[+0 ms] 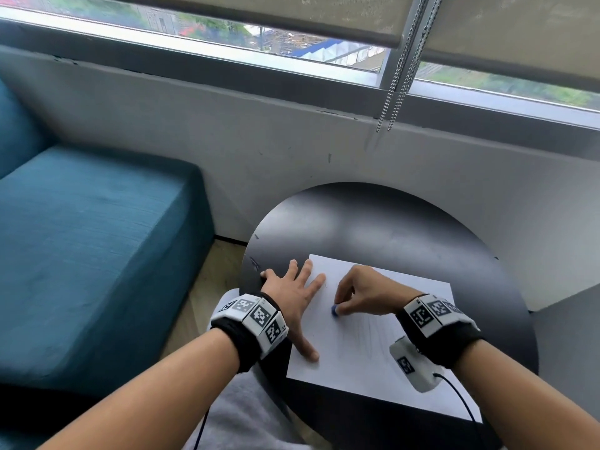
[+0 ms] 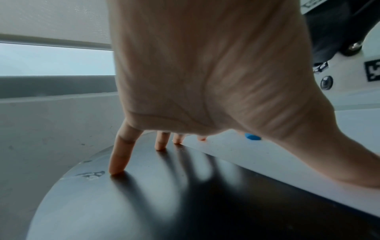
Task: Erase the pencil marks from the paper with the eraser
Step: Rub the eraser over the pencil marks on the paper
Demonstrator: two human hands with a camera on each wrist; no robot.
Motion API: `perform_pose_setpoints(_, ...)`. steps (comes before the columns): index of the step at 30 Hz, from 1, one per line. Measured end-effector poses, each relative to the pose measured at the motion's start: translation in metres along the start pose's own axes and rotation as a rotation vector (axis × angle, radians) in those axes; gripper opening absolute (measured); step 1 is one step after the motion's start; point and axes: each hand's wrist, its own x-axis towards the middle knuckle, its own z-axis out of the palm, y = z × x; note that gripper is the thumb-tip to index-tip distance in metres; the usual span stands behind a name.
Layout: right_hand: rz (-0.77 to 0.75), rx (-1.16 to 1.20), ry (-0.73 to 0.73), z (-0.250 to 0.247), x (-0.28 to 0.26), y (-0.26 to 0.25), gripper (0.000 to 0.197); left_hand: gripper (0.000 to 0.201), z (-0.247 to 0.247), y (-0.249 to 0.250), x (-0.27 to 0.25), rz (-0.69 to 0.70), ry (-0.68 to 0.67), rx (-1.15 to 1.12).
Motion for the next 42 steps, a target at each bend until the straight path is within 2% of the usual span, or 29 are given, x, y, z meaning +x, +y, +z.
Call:
perform_pose_setpoints(2,-0.014,-0.029,0.002,0.006,-0.004,0.000,0.006,0.148,0.000,0.001,0.000,-0.001,-0.002,0.002)
perform_pose_setpoints(5,-0.061,-0.080,-0.172,0.017,-0.015,-0.012,0.005,0.148,0.000,0.001,0.000,-0.006,-0.011,0.007)
perform_pose_setpoints(6,-0.062,-0.077,-0.166,0.014,-0.014,-0.013,0.005,0.148,-0.001,0.001,0.000,-0.006,-0.013,0.006)
perform_pose_setpoints(9,-0.027,-0.029,0.037,0.004,-0.005,0.000,0.006,0.148,-0.001,0.000,0.000,-0.003,-0.010,0.001)
perform_pose_setpoints(11,-0.037,-0.010,0.062,0.008,-0.007,0.002,0.006,0.148,-0.001,0.001,0.000,-0.003,-0.008,0.000)
perform_pose_setpoints(14,-0.086,-0.055,-0.180,0.018,-0.019,-0.011,0.008,0.148,-0.001,0.002,0.000,-0.005,-0.015,0.010)
perform_pose_setpoints(16,-0.072,-0.051,-0.240,0.012,-0.016,-0.014,0.011,0.148,-0.001,0.002,0.000,-0.006,-0.018,0.013)
perform_pose_setpoints(21,-0.031,-0.033,0.080,-0.019,0.026,0.001,0.008,0.146,0.001,0.001,0.000,0.003,0.008,0.000)
perform_pose_setpoints(24,-0.019,-0.020,0.153,-0.015,0.033,0.005,0.007,0.147,0.003,0.000,0.000,0.003,0.025,-0.010)
perform_pose_setpoints(26,-0.054,-0.029,0.096,-0.007,0.026,0.000,0.005,0.148,0.003,0.000,-0.001,-0.001,0.035,0.000)
perform_pose_setpoints(29,-0.097,-0.049,-0.080,-0.001,0.018,-0.009,0.006,0.148,0.002,0.000,-0.001,0.000,0.037,-0.001)
perform_pose_setpoints(30,-0.091,-0.060,-0.070,-0.004,0.020,-0.009,0.007,0.148,0.002,0.000,-0.001,0.003,0.040,-0.003)
perform_pose_setpoints(34,-0.005,-0.034,0.156,-0.019,0.034,0.008,0.008,0.146,0.003,-0.001,0.000,0.015,0.044,-0.011)
perform_pose_setpoints(35,-0.002,-0.028,0.170,-0.018,0.033,0.008,0.007,0.146,0.002,0.000,0.000,0.015,0.037,-0.008)
perform_pose_setpoints(36,-0.016,-0.030,0.136,-0.015,0.029,0.006,0.006,0.145,0.002,0.000,0.000,0.013,0.031,-0.003)
perform_pose_setpoints(39,-0.064,-0.087,-0.129,-0.006,0.015,-0.008,0.006,0.146,0.000,0.000,0.000,0.006,0.026,0.015)
perform_pose_setpoints(40,-0.057,-0.094,-0.151,-0.007,0.014,-0.009,0.007,0.146,0.000,0.000,0.000,0.006,0.025,0.017)
perform_pose_setpoints(42,-0.031,-0.058,-0.029,-0.013,0.020,0.000,0.007,0.146,0.000,0.000,0.000,0.006,0.023,0.018)
